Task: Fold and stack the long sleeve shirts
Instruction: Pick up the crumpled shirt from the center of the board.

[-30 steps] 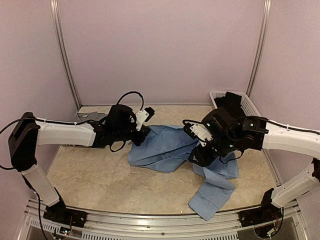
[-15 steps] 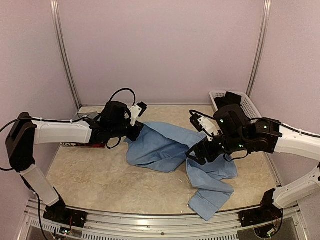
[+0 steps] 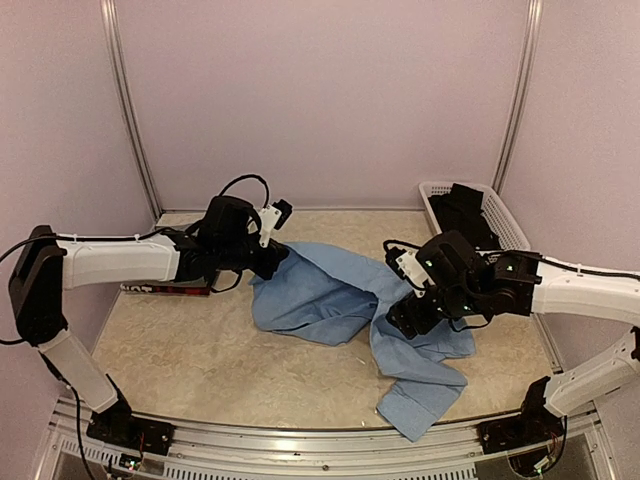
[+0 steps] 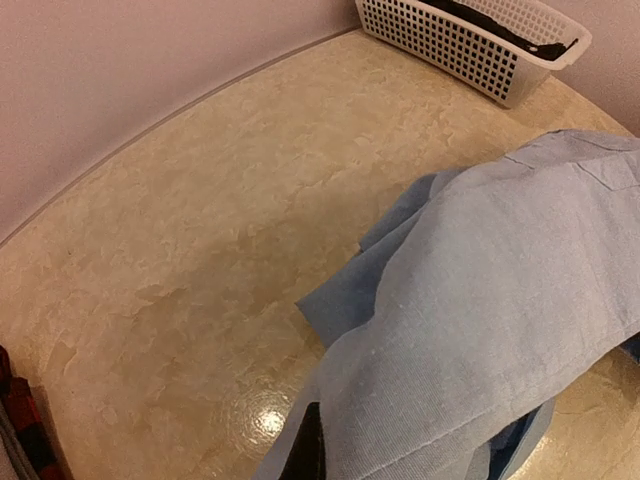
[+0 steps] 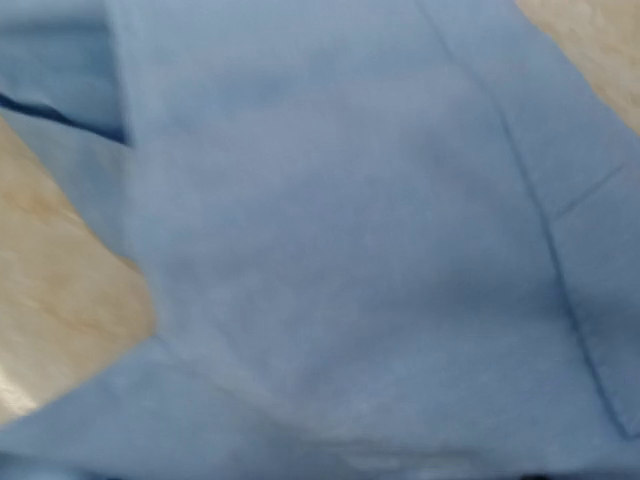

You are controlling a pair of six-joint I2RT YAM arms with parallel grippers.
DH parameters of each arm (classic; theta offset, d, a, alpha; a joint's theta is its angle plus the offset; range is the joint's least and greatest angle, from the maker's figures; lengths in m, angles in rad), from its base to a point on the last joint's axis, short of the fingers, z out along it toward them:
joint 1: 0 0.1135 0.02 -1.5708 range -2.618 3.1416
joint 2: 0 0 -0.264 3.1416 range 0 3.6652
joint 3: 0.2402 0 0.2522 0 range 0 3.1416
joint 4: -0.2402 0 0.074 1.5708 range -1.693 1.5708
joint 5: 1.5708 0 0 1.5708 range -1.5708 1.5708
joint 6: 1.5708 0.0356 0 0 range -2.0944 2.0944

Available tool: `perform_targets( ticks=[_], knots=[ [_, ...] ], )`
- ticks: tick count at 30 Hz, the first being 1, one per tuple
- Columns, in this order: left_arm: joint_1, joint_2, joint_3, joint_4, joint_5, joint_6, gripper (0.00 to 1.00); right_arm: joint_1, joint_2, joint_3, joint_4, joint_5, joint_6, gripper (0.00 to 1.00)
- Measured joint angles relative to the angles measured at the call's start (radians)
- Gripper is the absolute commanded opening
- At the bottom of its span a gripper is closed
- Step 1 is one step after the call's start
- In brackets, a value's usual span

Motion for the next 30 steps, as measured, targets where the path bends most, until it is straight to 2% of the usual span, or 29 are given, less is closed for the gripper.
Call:
perform_targets(
  ticks=[4, 14, 19, 25, 30],
  knots=[
    [0.001, -0.007, 0.024, -0.038, 0.007, -0.021, 0.00, 0.000, 0.019, -0.013, -0.002, 0.034, -0.024, 0.84],
    [0.020, -0.051, 0.042, -0.119, 0.026, -0.076, 0.00, 0.000, 0.125, -0.025, -0.018, 0.153, -0.063, 0.78],
    [0.036, -0.064, 0.059, -0.148, 0.041, -0.101, 0.00, 0.002, 0.163, -0.036, -0.014, 0.175, -0.072, 0.70],
    [0.060, -0.072, 0.066, -0.173, 0.035, -0.133, 0.00, 0.002, 0.163, -0.037, 0.001, 0.176, -0.047, 0.73],
    [0.100, -0.108, 0.066, -0.216, -0.029, -0.162, 0.00, 0.002, 0.151, -0.037, -0.001, 0.188, 0.015, 0.66]
  ],
)
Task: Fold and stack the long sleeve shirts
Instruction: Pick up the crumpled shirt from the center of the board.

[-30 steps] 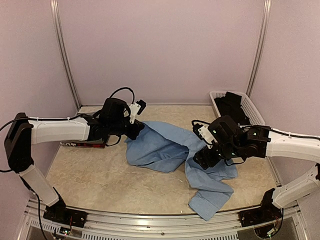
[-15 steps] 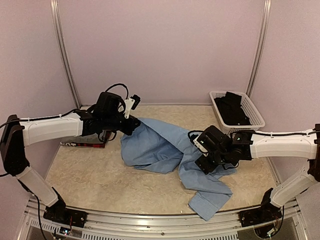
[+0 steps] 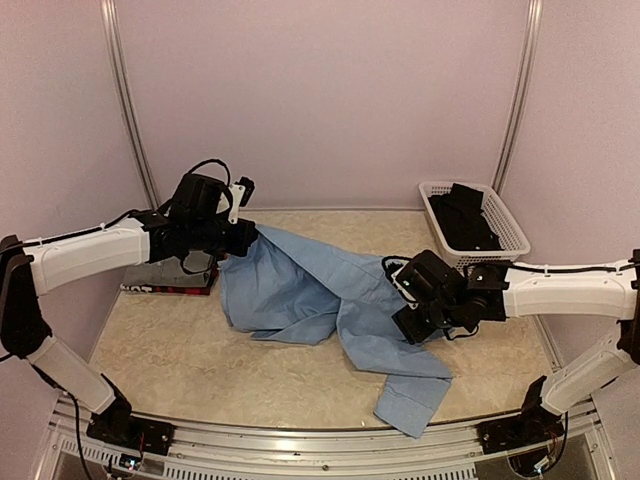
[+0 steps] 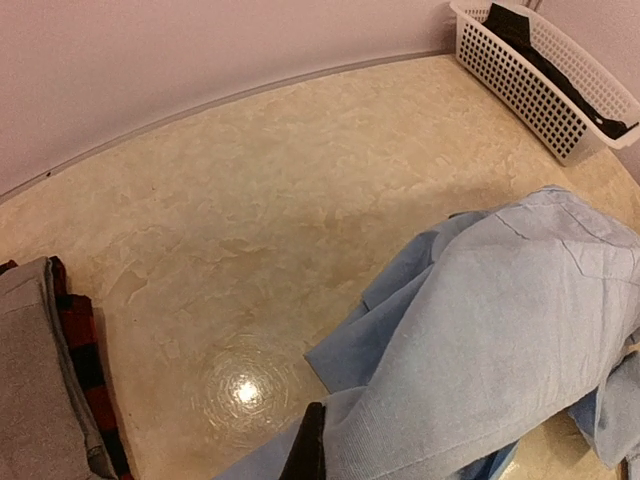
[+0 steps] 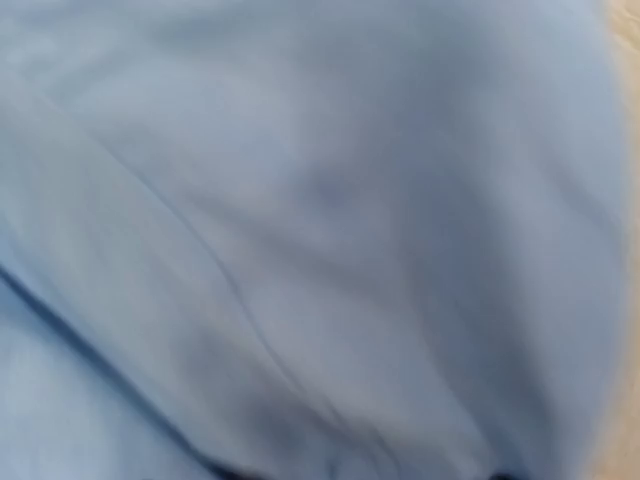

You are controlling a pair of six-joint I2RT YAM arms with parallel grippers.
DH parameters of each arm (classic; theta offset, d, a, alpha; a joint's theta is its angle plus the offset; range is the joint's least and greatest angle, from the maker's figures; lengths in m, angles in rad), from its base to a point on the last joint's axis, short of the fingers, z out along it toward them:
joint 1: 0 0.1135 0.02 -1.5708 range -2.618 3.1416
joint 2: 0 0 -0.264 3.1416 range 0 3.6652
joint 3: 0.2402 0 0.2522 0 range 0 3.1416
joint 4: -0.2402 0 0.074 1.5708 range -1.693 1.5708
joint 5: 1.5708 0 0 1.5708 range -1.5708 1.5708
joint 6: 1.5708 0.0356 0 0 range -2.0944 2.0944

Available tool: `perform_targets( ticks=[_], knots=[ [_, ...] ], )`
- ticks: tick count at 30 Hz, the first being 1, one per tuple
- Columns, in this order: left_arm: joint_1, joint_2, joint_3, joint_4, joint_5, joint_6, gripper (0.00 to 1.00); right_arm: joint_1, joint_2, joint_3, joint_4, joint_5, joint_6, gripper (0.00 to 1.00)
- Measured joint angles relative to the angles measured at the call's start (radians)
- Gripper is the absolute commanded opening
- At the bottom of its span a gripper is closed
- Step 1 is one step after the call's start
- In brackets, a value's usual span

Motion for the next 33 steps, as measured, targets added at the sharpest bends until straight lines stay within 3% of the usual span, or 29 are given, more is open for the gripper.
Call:
perform_targets(
  ticks=[12, 24, 33],
  knots=[
    [0.043, -0.047, -0.034, -0.007, -0.070, -0.048, 0.00, -0.092, -0.132, -0.097, 0.021, -0.108, 0.242, 0.51],
    [0.043, -0.047, -0.041, -0.005, -0.060, -0.055, 0.00, -0.176, -0.178, -0.278, 0.169, -0.267, 0.393, 0.48],
    [0.043, -0.047, -0.043, 0.005, -0.048, -0.059, 0.00, -0.212, -0.195, -0.356, 0.301, -0.301, 0.435, 0.43]
  ],
)
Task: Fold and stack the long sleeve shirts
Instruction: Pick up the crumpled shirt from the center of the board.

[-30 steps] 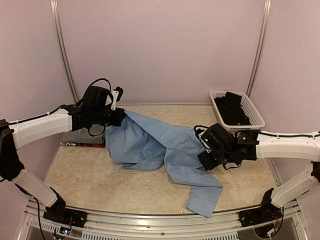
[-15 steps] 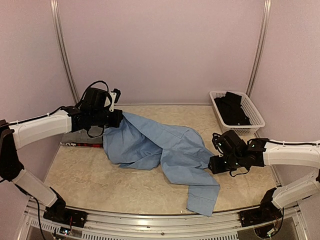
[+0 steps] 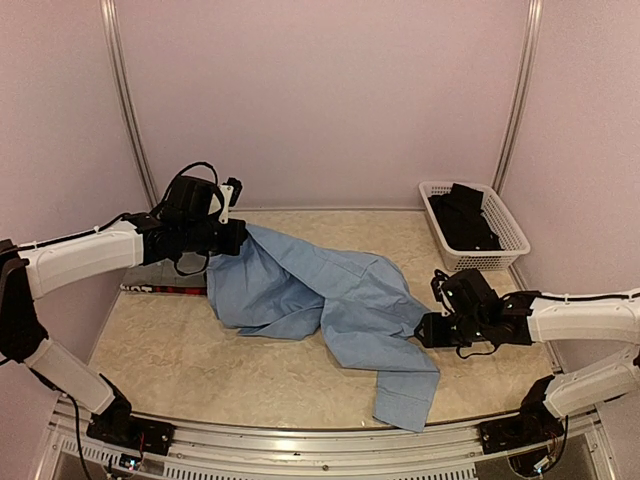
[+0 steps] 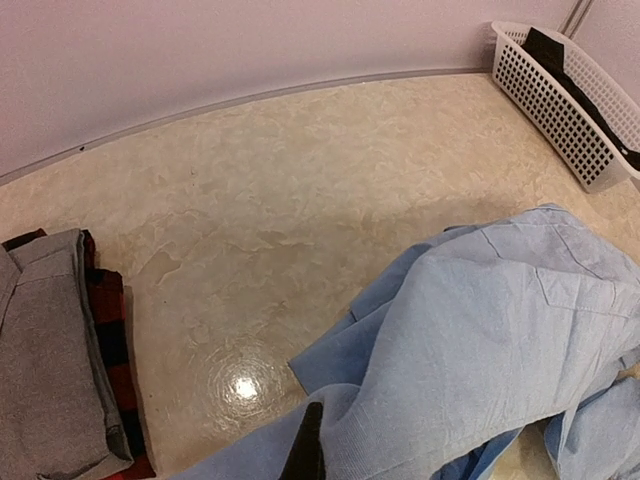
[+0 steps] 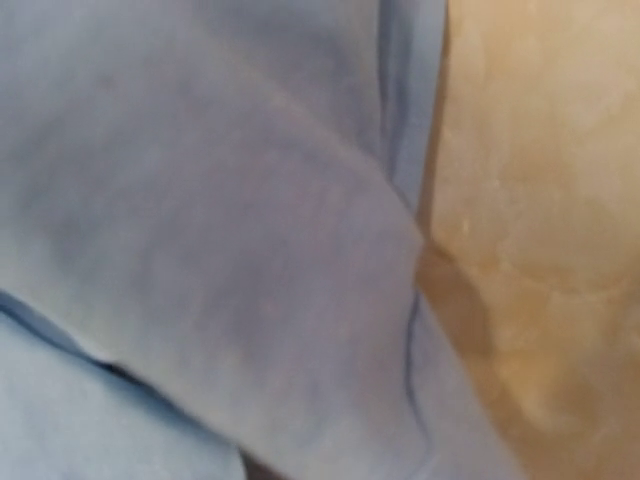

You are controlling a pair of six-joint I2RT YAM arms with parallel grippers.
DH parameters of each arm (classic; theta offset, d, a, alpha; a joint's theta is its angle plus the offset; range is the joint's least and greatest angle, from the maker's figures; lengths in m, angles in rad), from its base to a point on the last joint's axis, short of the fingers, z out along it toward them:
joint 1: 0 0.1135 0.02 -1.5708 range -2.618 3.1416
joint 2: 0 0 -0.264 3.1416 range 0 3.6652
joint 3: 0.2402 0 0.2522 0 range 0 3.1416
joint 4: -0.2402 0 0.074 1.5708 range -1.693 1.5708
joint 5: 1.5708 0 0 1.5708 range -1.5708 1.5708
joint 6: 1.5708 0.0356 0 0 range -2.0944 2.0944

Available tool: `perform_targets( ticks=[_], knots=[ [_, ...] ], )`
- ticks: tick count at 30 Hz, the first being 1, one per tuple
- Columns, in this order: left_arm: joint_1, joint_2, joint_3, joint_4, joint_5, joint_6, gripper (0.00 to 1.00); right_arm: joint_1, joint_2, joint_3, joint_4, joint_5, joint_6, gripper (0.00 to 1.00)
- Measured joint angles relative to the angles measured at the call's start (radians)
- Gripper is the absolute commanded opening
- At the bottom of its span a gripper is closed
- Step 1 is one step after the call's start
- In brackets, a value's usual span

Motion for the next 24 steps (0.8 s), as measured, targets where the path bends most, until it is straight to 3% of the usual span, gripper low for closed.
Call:
perform_targets(
  ticks=[19, 24],
  knots=[
    [0.000, 0.000, -0.006, 0.004, 0.005, 0.000, 0.00, -0.070, -0.016, -0.105, 0.278, -0.064, 0.035, 0.31],
    [0.000, 0.000, -0.017, 0.006, 0.005, 0.000, 0.00, -0.072, -0.016, -0.126, 0.353, -0.071, 0.026, 0.24]
  ],
)
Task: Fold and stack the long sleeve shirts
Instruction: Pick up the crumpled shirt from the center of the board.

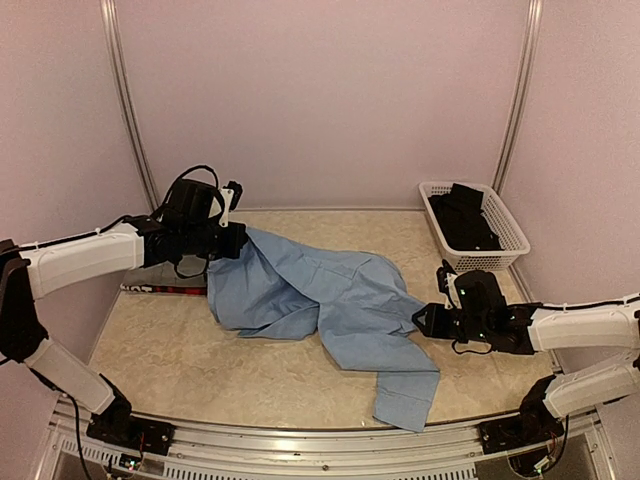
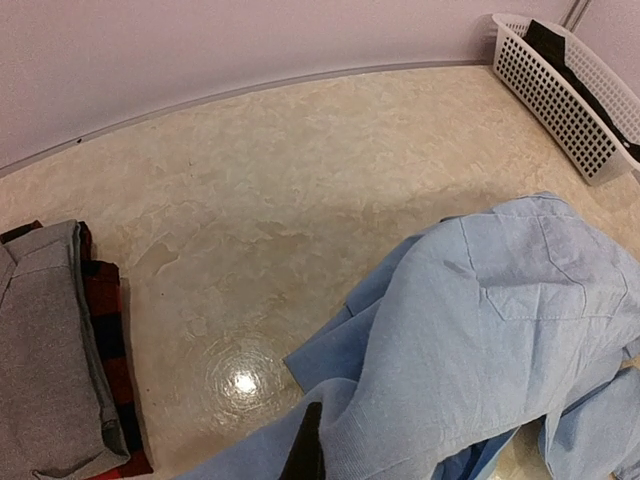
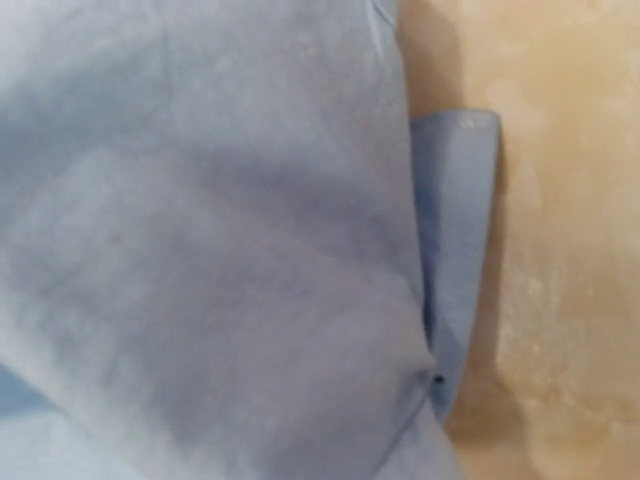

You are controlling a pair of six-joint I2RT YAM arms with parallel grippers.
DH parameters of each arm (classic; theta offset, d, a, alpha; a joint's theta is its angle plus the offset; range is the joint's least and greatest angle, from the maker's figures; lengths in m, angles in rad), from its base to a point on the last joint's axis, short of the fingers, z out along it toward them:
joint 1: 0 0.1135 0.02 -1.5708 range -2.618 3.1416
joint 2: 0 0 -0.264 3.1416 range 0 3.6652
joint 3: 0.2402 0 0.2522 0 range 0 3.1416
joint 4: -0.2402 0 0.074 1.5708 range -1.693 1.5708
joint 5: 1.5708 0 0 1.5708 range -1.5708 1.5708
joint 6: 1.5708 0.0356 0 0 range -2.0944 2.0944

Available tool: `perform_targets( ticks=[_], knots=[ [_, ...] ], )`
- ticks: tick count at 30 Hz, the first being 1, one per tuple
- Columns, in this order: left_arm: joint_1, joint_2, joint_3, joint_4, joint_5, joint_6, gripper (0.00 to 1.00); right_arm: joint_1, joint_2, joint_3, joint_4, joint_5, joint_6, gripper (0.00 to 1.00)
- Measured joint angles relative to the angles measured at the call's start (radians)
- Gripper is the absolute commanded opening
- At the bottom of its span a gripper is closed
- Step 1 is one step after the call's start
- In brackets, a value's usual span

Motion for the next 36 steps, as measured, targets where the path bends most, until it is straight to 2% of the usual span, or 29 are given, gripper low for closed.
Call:
perform_targets(
  ticks=[5, 10, 13, 17, 24, 36],
  knots=[
    [0.000, 0.000, -0.010, 0.005, -0.001, 0.000, 0.00, -0.021, 0.011, -0.026, 0.083, -0.030, -0.016, 0.00],
    [0.000, 0.000, -0.021, 0.005, -0.011, 0.000, 0.00, -0.049, 0.010, -0.016, 0.084, -0.070, -0.055, 0.00],
    [0.000, -0.008, -0.033, 0.004, -0.025, -0.001, 0.00, -0.069, -0.019, 0.062, -0.027, -0.093, -0.116, 0.00],
    [0.000, -0.061, -0.053, -0.004, -0.027, -0.004, 0.00, -0.100, -0.043, 0.332, -0.258, -0.110, -0.238, 0.00],
    [0.000, -0.214, -0.016, -0.005, -0.041, 0.001, 0.00, -0.144, -0.011, 0.837, -0.518, -0.114, -0.430, 0.00],
    [0.000, -0.138, 0.517, -0.085, -0.094, 0.086, 0.00, -0.172, 0.267, 1.578, -0.786, -0.140, -0.570, 0.00]
  ],
)
